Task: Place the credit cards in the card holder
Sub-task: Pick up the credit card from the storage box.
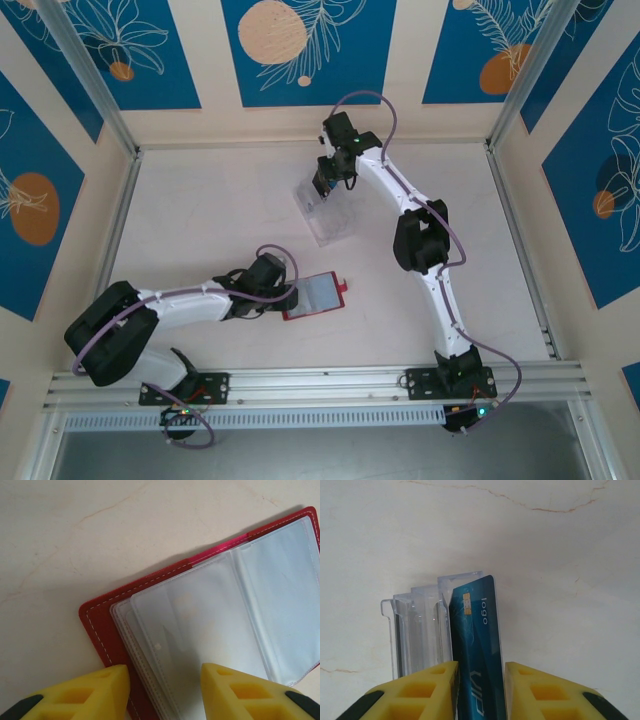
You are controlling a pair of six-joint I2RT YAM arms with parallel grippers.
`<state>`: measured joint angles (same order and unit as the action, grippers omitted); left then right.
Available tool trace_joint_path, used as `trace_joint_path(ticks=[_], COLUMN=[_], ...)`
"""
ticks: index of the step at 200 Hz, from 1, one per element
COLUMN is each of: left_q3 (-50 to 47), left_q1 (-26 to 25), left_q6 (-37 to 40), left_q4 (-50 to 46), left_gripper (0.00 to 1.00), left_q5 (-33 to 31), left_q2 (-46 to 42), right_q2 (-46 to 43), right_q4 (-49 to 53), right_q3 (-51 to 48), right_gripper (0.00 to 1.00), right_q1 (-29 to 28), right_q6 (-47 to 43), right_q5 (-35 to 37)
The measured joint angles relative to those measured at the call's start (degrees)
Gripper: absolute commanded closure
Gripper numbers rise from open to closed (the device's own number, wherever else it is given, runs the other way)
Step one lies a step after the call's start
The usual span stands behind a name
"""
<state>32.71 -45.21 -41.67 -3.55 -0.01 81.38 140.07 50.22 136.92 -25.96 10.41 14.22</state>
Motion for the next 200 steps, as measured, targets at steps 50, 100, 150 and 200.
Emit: trace_joint_path(ticks=[50, 100, 150, 200], left_q3=[-0.1, -0.4, -0.6, -0.7], left_q1=[0.0, 0.0, 0.0, 0.0], left_q6=[0.0, 0.0, 0.0, 0.0], left_q4=[0.2, 0.6, 0.9, 1.0], left_gripper=[0.58, 0.58, 0.58, 0.58], left_q5=[0.0, 0.0, 0.0, 0.0], left_q2=[0.0, -0.2, -0.3, -0.3], right_q2=[0.0, -1.0, -1.3, -1.3], right_q4=[0.0, 0.0, 0.0, 0.0], right_q3=[0.0, 0.0, 0.0, 0.0], right_gripper=[0.69, 0.74, 0.77, 0.78], right_q1=[-0.6, -0.9, -0.9, -0.9], right_q6=[-0.5, -1.1, -1.3, -1.3], right_q5=[0.6, 0.9, 0.8, 0.6])
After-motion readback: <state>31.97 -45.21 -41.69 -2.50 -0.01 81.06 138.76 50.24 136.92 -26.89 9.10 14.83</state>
